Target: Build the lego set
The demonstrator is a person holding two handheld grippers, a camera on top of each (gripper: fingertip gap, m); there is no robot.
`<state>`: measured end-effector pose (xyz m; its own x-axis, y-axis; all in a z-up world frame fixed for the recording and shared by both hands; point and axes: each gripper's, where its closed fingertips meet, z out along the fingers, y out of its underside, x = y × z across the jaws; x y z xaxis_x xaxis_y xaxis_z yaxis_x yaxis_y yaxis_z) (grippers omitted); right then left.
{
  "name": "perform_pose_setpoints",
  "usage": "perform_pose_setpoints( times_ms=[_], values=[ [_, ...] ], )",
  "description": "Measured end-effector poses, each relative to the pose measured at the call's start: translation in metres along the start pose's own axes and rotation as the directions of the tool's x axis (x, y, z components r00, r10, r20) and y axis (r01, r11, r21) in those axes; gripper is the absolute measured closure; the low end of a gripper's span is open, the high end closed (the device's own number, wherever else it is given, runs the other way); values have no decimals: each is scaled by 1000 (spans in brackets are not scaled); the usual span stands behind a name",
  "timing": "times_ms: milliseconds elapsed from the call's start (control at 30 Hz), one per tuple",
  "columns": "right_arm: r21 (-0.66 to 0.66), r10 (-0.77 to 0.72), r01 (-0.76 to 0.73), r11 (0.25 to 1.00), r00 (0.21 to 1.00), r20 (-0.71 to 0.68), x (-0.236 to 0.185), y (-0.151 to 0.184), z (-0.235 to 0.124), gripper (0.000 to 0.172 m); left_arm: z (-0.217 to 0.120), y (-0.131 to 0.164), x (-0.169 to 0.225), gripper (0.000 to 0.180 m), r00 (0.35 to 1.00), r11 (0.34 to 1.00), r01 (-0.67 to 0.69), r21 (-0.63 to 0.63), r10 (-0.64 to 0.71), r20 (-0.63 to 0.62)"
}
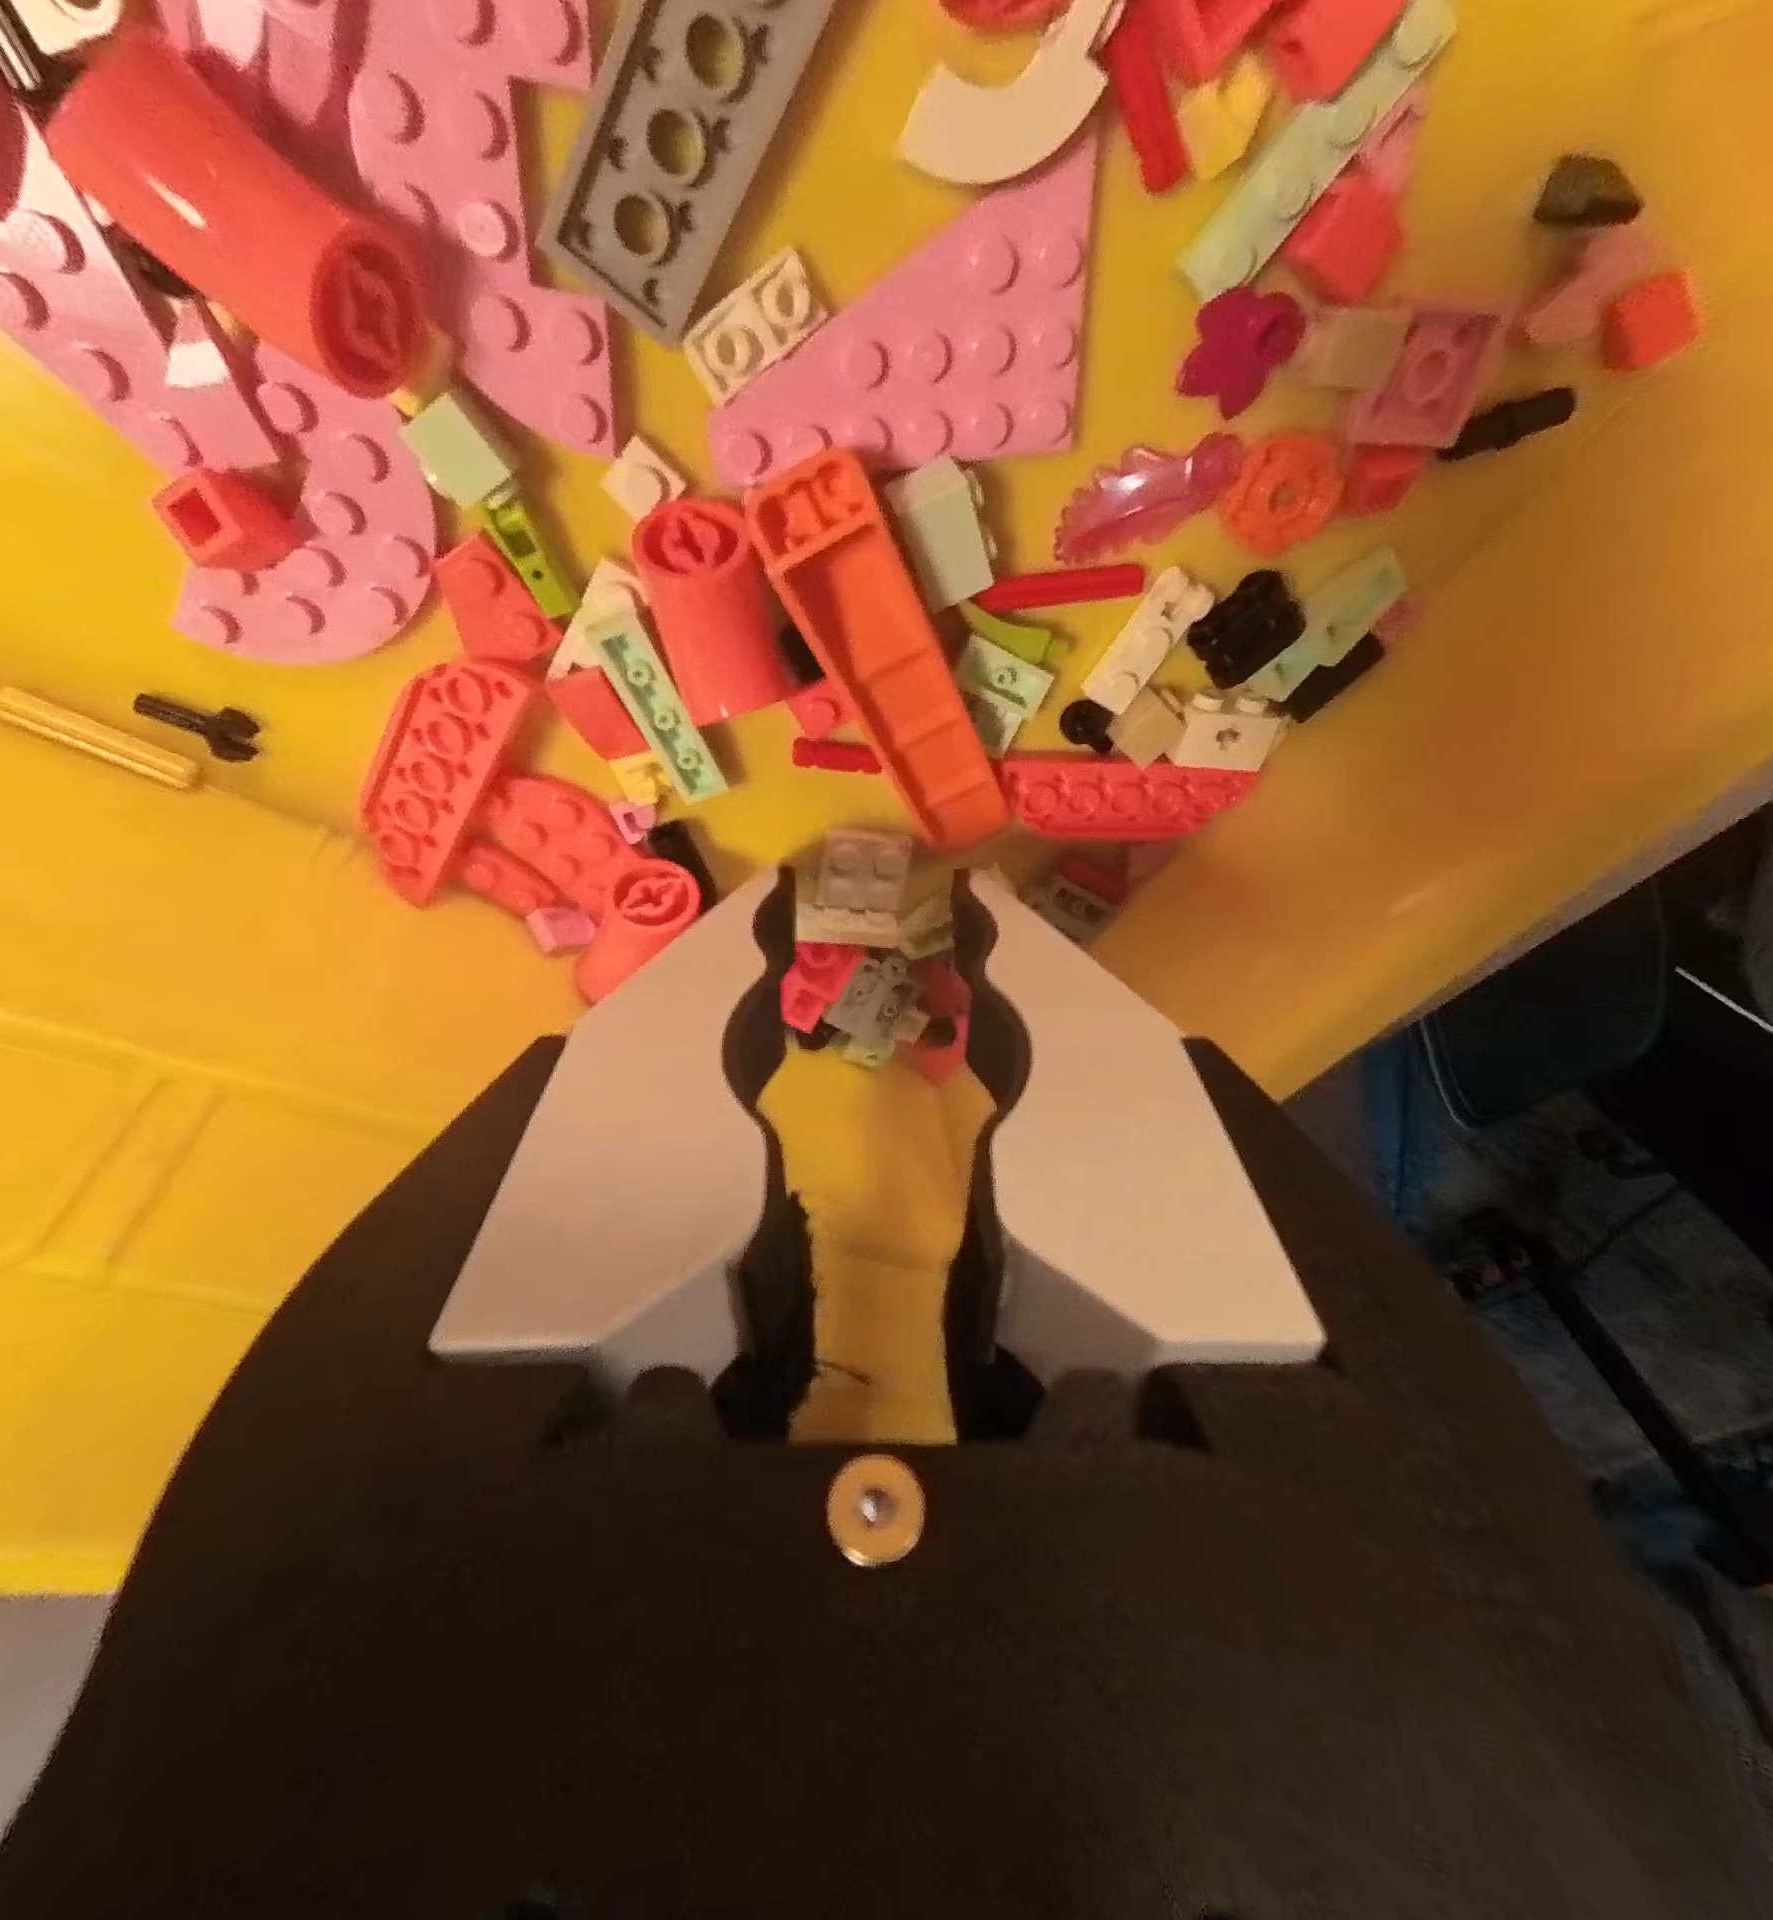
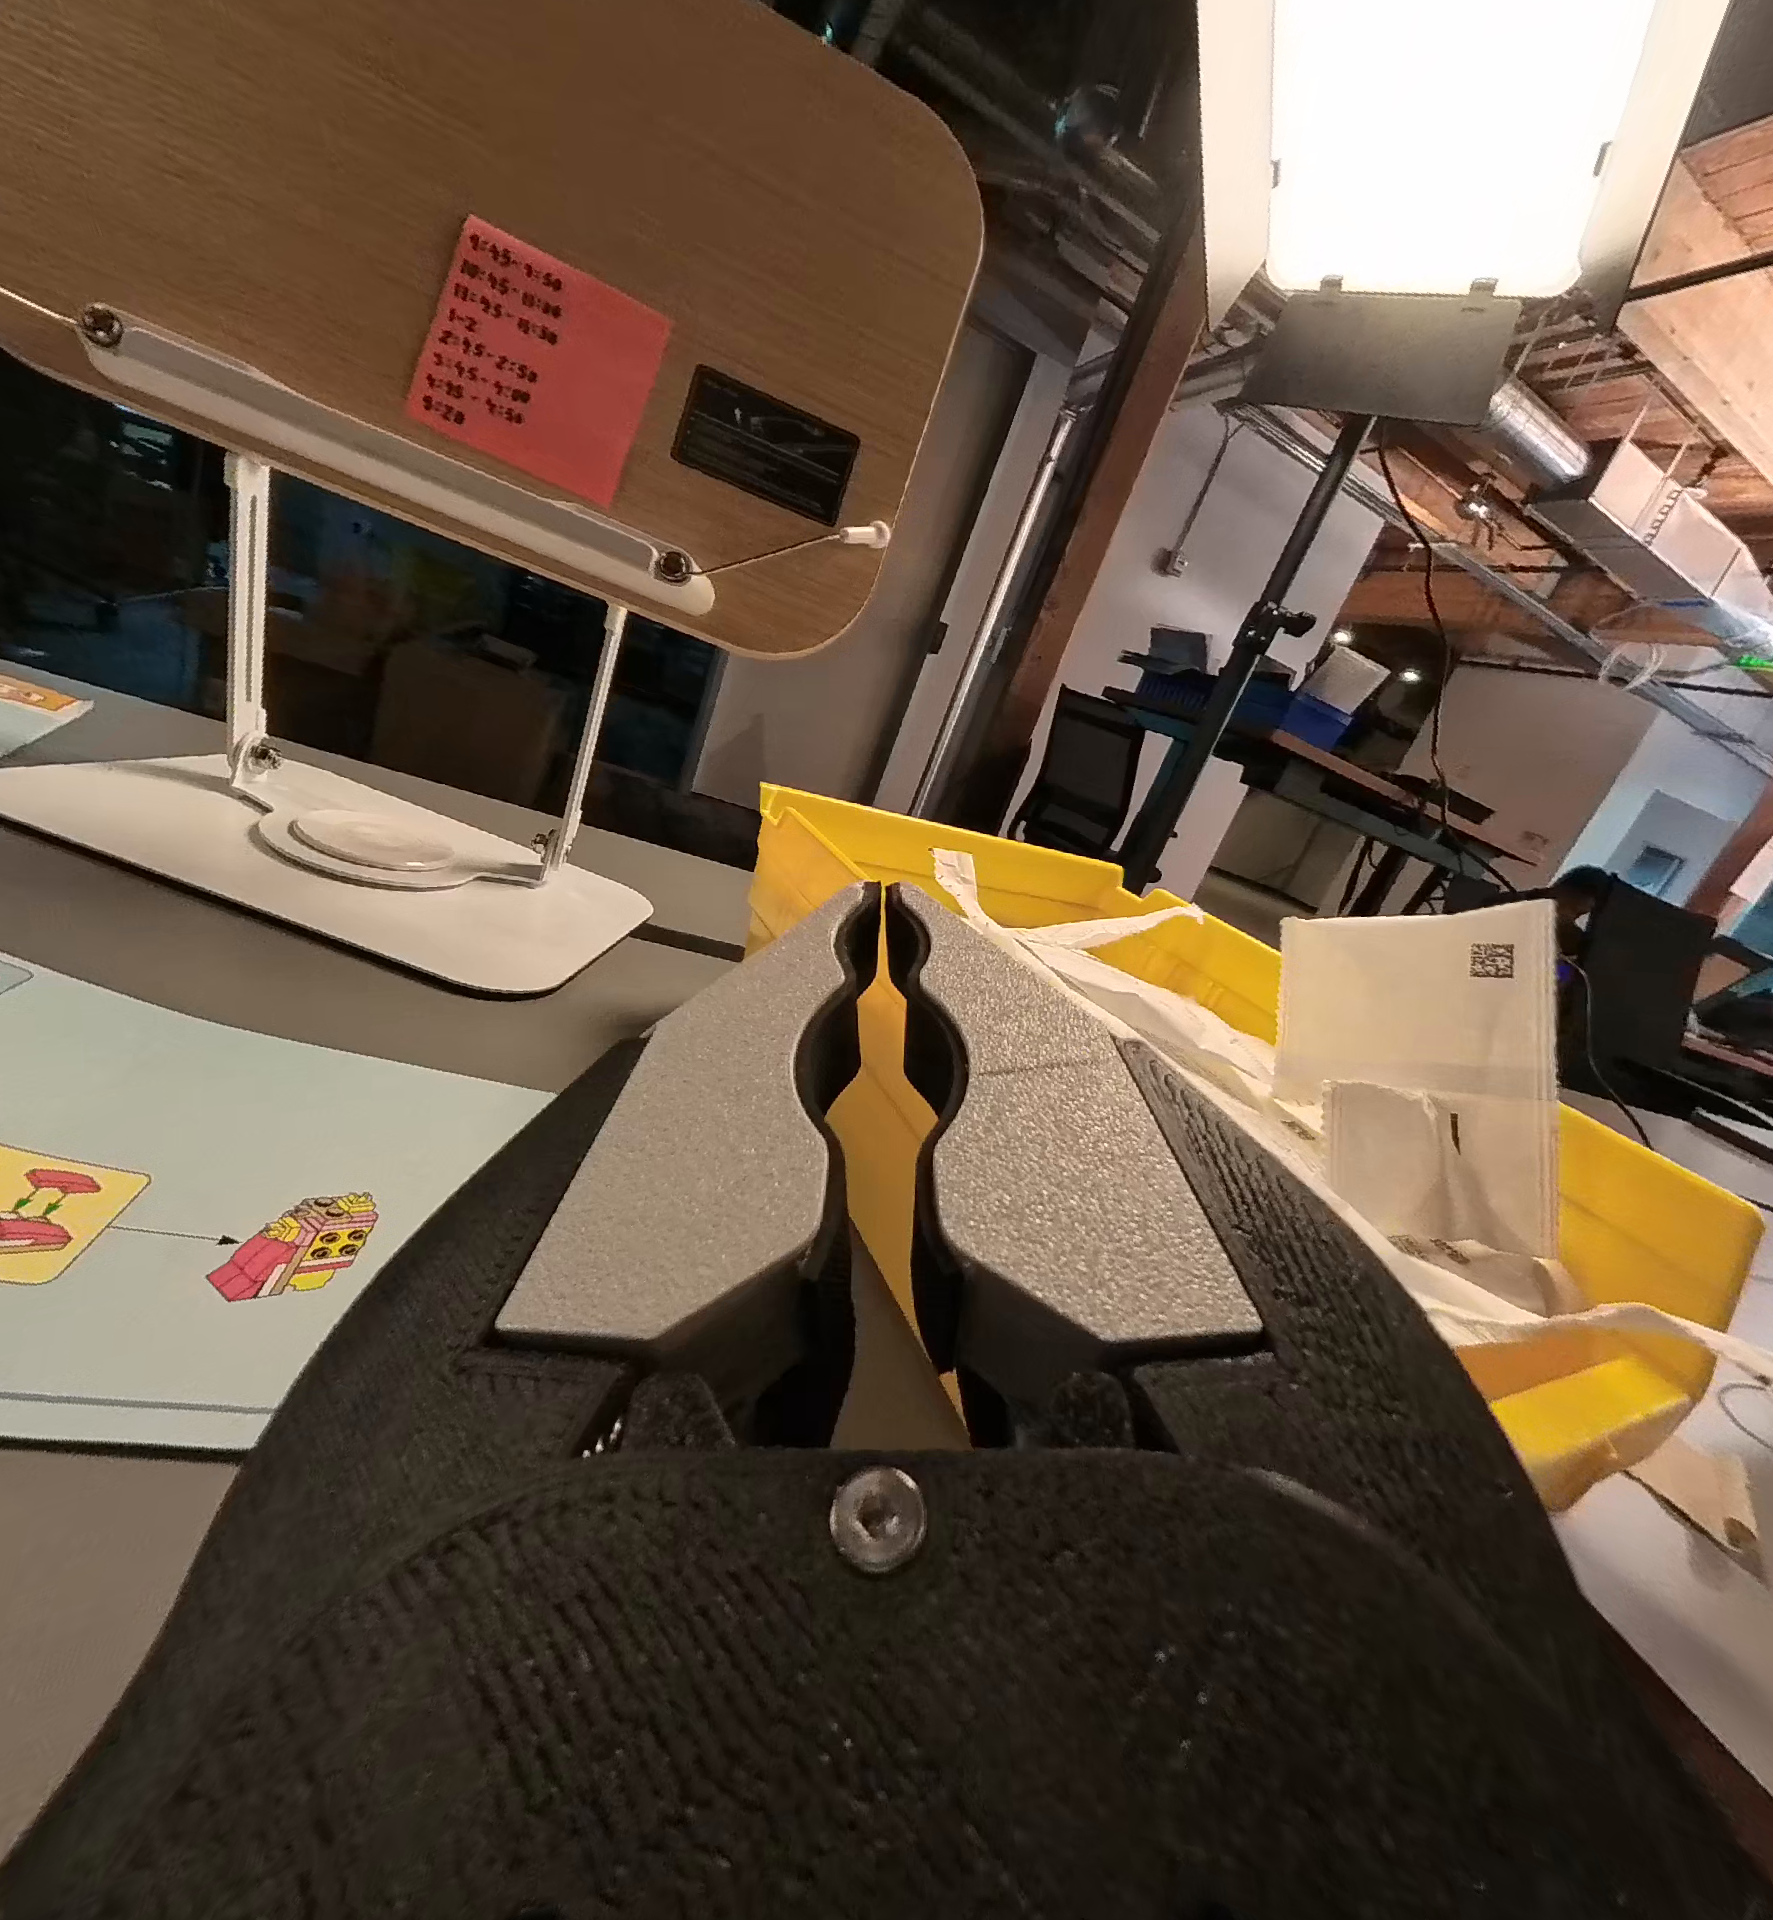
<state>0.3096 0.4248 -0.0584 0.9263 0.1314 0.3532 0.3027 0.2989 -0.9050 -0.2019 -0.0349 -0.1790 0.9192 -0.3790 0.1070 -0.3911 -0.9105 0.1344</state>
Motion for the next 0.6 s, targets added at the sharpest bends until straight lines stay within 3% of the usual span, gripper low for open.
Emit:
perform_pose_setpoints(
  times_ms=[167, 400, 467, 600],
  values=[
    [5, 42, -42, 999, 999, 0, 3, 0, 0, 172, 1, -1, -9, 161, 995, 999, -32, -7, 33, 96],
    [9, 70, -70, 998, 997, 18, 2, 0, 0, 172, -7, 0, -13, 166, 987, 994, -100, -41, 105, 123],
    [13, 52, -52, 999, 998, 35, -2, -1, 0, 172, -29, -9, -22, 166, 971, 995, -99, 2, 96, 217],
    [26, 34, -36, 999, 997, 74, -11, -3, 1, 172, -114, -58, -11, 166, 895, 956, -162, 242, 39, 444]
  ],
)
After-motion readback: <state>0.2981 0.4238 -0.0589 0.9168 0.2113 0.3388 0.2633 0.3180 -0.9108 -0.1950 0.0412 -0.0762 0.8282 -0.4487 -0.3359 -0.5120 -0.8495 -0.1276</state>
